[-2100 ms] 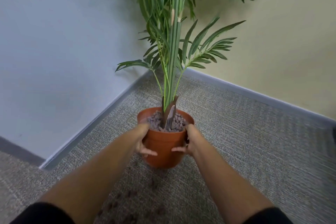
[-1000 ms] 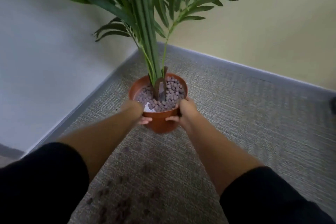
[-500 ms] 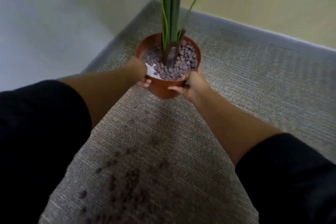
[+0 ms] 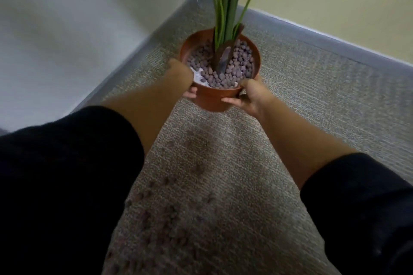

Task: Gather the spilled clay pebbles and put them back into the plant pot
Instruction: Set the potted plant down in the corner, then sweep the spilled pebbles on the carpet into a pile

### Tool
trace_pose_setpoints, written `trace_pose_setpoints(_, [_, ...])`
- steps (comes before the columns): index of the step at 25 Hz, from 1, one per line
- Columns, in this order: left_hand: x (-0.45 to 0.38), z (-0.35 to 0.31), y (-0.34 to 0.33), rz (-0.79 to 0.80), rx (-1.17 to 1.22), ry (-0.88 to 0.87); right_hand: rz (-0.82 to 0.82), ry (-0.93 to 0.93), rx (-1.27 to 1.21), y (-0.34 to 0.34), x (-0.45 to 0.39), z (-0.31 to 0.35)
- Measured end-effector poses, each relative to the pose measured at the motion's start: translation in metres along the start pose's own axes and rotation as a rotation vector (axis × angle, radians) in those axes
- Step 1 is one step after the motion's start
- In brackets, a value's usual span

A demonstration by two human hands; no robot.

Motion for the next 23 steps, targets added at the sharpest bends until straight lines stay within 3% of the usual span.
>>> trace_pose_setpoints(4, [0.044,0.036,0.013,0.322,-0.183,-0.159,-0.016,0.068,0.125,-0.004,0.012,-0.008])
trace_pose_setpoints(6, [0.074,0.074,0.036,0.368,-0.391,-0.261,-0.013,0.089,0.170,0.000,0.024,-0.022])
trace_pose_setpoints(8, [0.105,0.096,0.070,0.351,-0.700,-0.533,-0.007,0.174,0.319,0.003,0.047,-0.053])
trace_pose_setpoints(10, [0.157,0.114,0.095,0.417,-1.070,-0.906,0.016,0.308,0.717,-0.002,0.077,-0.103])
trace_pose_setpoints(13, [0.253,0.179,0.113,0.749,-1.357,-1.342,0.319,0.550,1.500,-0.048,0.136,-0.215])
trace_pose_setpoints(16, [0.307,0.246,0.125,0.889,-1.471,-1.431,0.566,0.917,1.920,-0.071,0.205,-0.319])
trace_pose_setpoints(19, [0.345,0.303,0.112,1.084,-1.460,-1.459,0.680,1.104,2.013,-0.039,0.253,-0.386])
trace_pose_setpoints(21, [0.349,0.324,0.097,1.161,-1.499,-1.492,0.709,1.207,2.087,-0.017,0.257,-0.398])
trace_pose_setpoints(23, [0.330,0.317,0.080,1.101,-1.519,-1.502,0.638,1.227,2.187,-0.013,0.232,-0.380])
Point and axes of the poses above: each hand's wrist, its own x-axis away from the middle knuckle, its own y-axis out of the back of the hand, z = x × y, the point moved 9 cm from there along -x, towards the middle knuckle, and after that the axes turned 11 degrees about -y, right-handed, at the moved point
